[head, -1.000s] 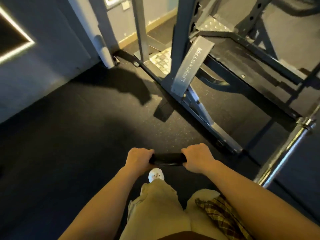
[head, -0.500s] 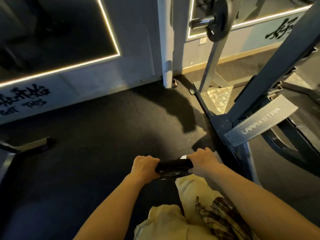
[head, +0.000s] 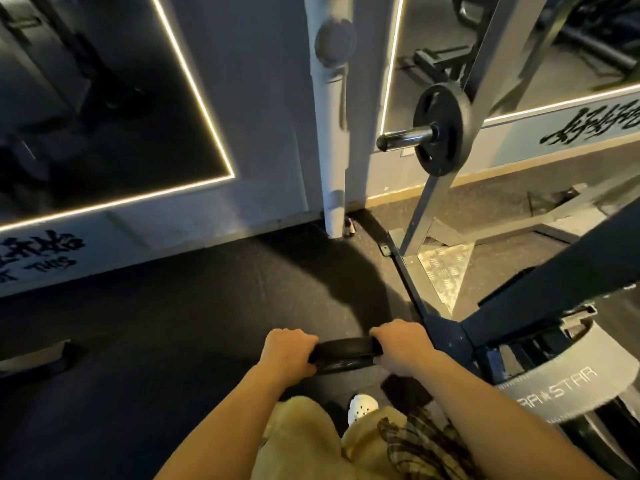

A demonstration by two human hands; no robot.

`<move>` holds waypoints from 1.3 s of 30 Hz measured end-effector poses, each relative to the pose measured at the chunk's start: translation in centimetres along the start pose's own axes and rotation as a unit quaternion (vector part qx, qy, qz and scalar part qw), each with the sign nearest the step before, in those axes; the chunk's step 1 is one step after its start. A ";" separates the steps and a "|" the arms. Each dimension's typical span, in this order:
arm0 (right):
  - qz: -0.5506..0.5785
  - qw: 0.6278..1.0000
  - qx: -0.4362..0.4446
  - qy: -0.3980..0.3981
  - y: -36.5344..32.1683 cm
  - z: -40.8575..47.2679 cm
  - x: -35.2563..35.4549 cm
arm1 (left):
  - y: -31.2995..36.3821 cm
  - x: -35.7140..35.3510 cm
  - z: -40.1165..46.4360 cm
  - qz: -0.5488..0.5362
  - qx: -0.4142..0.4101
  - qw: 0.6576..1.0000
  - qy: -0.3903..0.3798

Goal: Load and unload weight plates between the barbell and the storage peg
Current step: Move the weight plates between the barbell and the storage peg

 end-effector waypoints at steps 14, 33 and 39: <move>0.039 0.990 -0.131 -0.021 12.7 13.5 11.0 | -2.5 15.7 22.2 0.054 -0.121 0.990 -0.041; 0.100 0.939 -0.315 0.095 25.9 22.1 28.8 | 0.4 40.4 41.0 0.106 -0.300 0.942 0.104; 0.163 0.934 -0.313 0.055 28.3 23.5 27.4 | 2.0 39.8 44.5 0.116 -0.290 0.949 0.047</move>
Point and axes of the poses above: each hand's wrist, its own z-axis towards the middle knuckle, its own x-axis out of the back of the hand, y = z × x, the point moved 8 cm from there along z, towards the middle knuckle, and after that the axes turned 13 degrees about -z, right-handed, at the moved point
